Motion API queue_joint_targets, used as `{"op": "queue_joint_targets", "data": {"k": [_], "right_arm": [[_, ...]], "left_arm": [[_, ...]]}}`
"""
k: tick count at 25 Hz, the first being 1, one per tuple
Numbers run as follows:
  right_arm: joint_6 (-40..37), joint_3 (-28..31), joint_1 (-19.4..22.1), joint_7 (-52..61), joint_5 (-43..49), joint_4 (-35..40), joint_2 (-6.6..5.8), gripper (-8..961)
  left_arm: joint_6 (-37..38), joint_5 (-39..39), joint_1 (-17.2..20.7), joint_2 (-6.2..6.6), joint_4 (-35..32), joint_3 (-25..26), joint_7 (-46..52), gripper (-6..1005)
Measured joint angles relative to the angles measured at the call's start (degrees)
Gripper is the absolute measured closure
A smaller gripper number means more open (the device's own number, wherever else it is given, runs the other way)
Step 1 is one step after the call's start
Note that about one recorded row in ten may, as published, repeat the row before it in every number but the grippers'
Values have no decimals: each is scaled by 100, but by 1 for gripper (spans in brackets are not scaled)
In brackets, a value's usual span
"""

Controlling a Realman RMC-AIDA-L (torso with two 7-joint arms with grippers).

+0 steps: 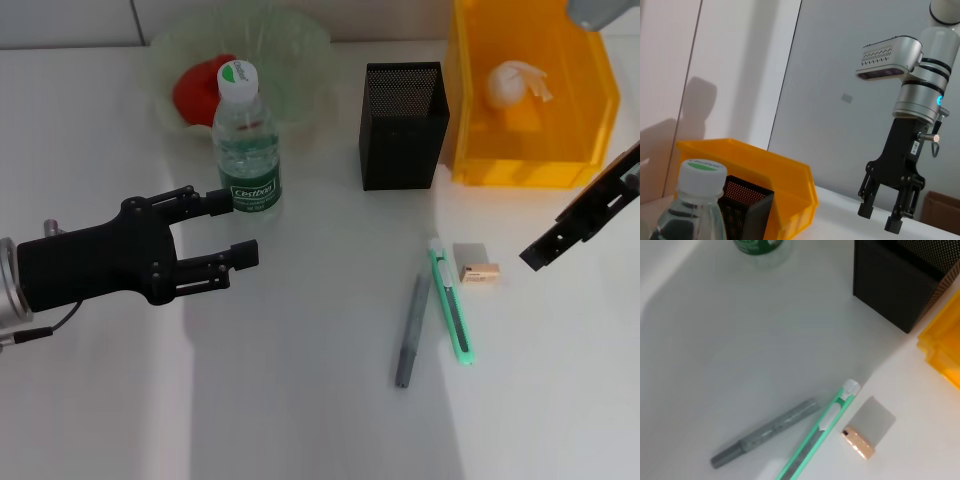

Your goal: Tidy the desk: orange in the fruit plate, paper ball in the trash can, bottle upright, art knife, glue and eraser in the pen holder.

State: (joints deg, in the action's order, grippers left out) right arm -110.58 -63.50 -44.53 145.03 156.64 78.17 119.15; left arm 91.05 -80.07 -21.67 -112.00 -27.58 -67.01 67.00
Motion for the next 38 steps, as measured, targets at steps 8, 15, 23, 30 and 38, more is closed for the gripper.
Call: {"op": "queue_joint_targets", "data": {"k": [8, 15, 23, 30, 38], "right_arm": [[1266, -959, -226, 621, 123, -751, 22, 252], [1985, -1012, -360, 663, -221, -1446, 35, 253], [2574, -1397, -584, 750, -317, -2142, 44, 292], [3148, -1758, -581, 1075, -367, -2365, 58, 325], [3471, -1808, -586, 1183, -629, -2700, 65, 531]], "left_arm": [[-300, -6, -82, -86, 4, -58, -5, 218], [-488, -9, -60, -136, 13, -64, -8, 218], [-697, -111, -81, -202, 42, -50, -33, 218], [-866, -302, -86, -288, 11, -16, -50, 218], [-927, -302, -92, -297, 7, -12, -72, 218]]}}
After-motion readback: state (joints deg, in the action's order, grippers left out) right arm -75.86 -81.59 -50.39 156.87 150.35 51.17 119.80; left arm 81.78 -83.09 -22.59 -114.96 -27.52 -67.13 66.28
